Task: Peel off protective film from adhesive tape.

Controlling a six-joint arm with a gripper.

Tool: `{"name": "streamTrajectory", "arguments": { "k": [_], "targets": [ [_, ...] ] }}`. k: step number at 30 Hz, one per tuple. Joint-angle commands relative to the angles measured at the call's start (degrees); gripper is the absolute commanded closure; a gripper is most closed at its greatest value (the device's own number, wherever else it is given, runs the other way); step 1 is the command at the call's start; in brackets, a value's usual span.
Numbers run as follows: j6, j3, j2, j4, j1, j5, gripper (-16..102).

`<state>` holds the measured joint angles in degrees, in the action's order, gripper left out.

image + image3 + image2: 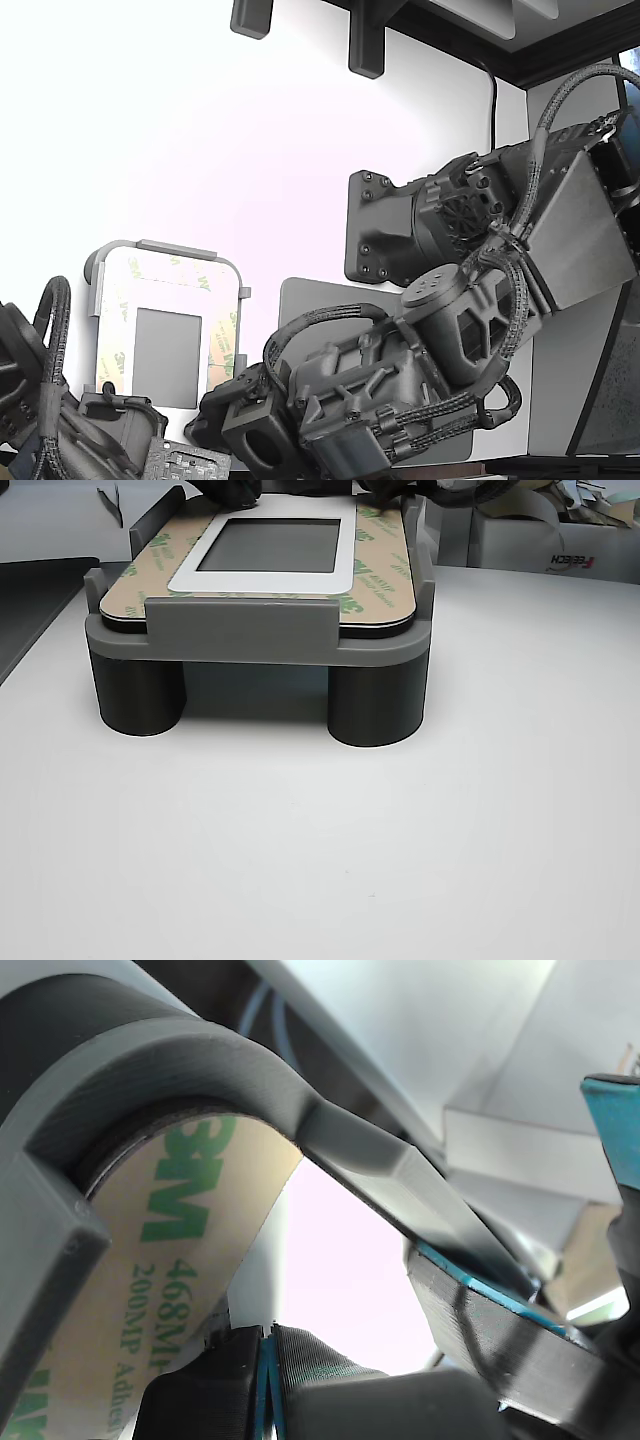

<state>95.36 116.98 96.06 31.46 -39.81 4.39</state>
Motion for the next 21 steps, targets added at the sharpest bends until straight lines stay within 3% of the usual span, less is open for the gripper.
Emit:
{"name": "streamTrajectory", "arguments": {
  "k": [1,21],
  "targets": [
    [-0.18,-1.05,1.85,-0.18,0.26,-0.09,97],
    [-0.79,-2.02,1.67,-0.26,0.26,-0.18,97]
  ]
}}
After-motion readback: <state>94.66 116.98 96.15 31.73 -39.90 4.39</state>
